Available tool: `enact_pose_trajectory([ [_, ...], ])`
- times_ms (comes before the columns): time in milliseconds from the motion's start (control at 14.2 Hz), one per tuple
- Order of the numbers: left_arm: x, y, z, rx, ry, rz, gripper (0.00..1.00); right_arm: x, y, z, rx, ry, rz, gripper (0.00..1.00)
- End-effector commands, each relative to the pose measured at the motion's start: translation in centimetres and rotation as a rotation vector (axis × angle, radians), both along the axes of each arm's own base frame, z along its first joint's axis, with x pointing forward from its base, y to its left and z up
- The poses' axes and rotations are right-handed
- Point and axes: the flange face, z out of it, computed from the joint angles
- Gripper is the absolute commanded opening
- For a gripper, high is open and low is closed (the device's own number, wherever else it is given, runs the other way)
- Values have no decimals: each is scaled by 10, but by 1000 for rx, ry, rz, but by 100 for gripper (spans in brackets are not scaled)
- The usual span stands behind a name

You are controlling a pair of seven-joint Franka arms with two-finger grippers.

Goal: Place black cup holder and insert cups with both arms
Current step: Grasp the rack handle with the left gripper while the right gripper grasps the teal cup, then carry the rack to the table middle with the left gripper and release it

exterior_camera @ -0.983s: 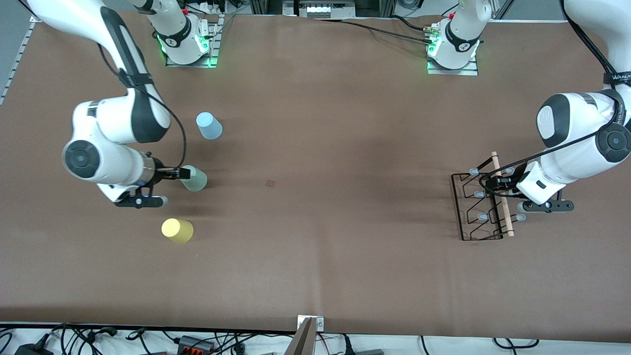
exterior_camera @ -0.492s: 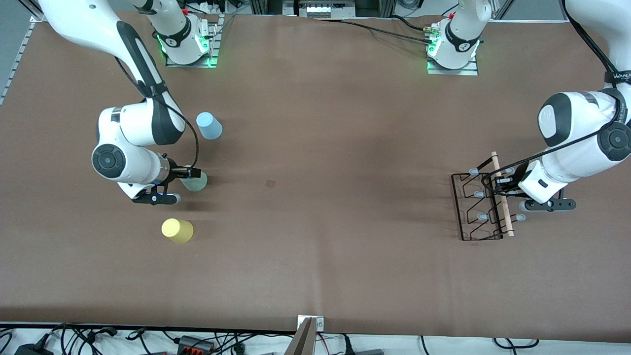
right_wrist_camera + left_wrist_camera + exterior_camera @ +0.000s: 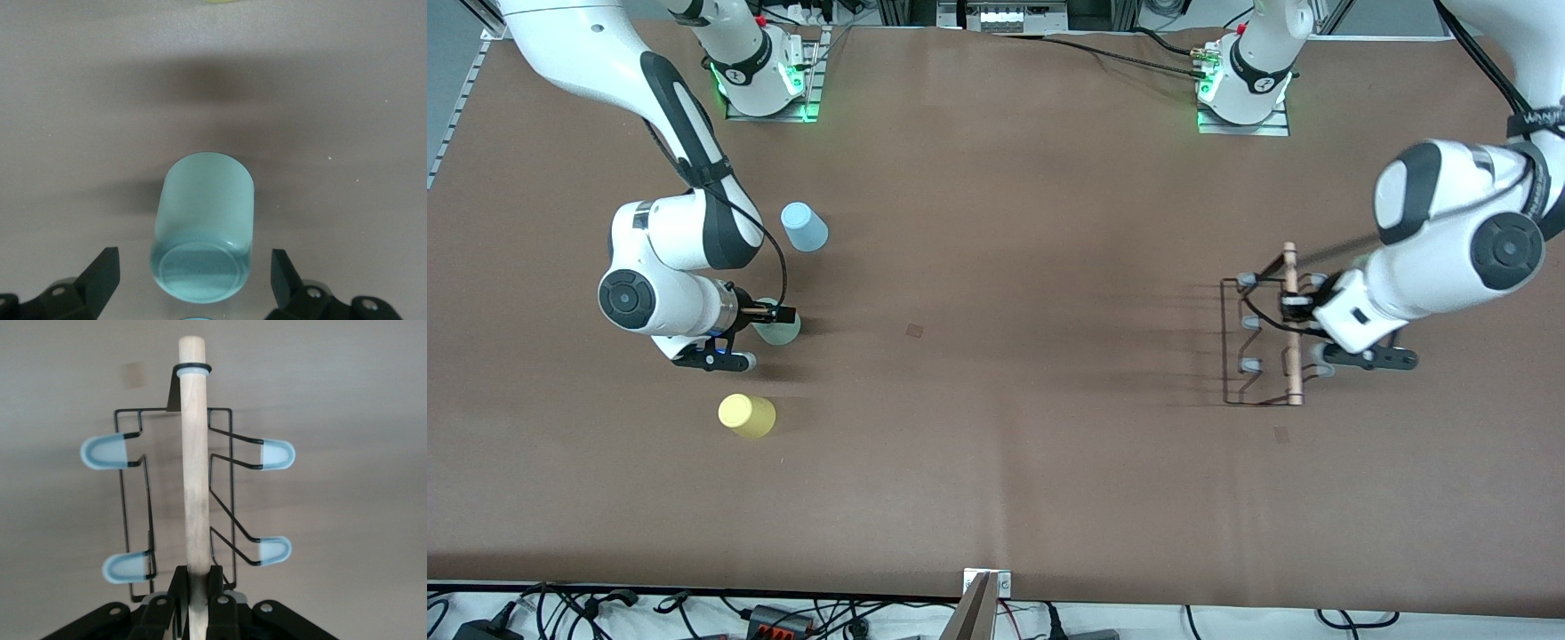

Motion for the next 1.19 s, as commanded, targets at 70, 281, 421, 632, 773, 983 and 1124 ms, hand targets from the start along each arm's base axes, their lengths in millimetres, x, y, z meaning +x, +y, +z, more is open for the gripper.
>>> enact_pose_trajectory([
  [70,4,-113,57,-37,-39,-14,1,-4,-3,-9,6,18,-31,100],
  [281,3,-198,44,-62,-25,30,1,-5,-7,-12,5,30,-37,100],
  [421,-1,-258,28,-79,-24,52,1,-4,-7,-12,5,32,-36,100],
  [632,-7,-317,-4,-112,-30,84,1,-4,-8,-11,4,39,-37,49],
  [773,-17,-346,-20,-136,-49,81,1,2,-6,0,7,35,-33,29],
  [983,-36,-385,-38,-151,-71,80,1,21,-3,33,19,30,-12,23],
  [1124,-49,-406,-52,-122,-105,79,1,39,-4,76,23,51,-5,23],
])
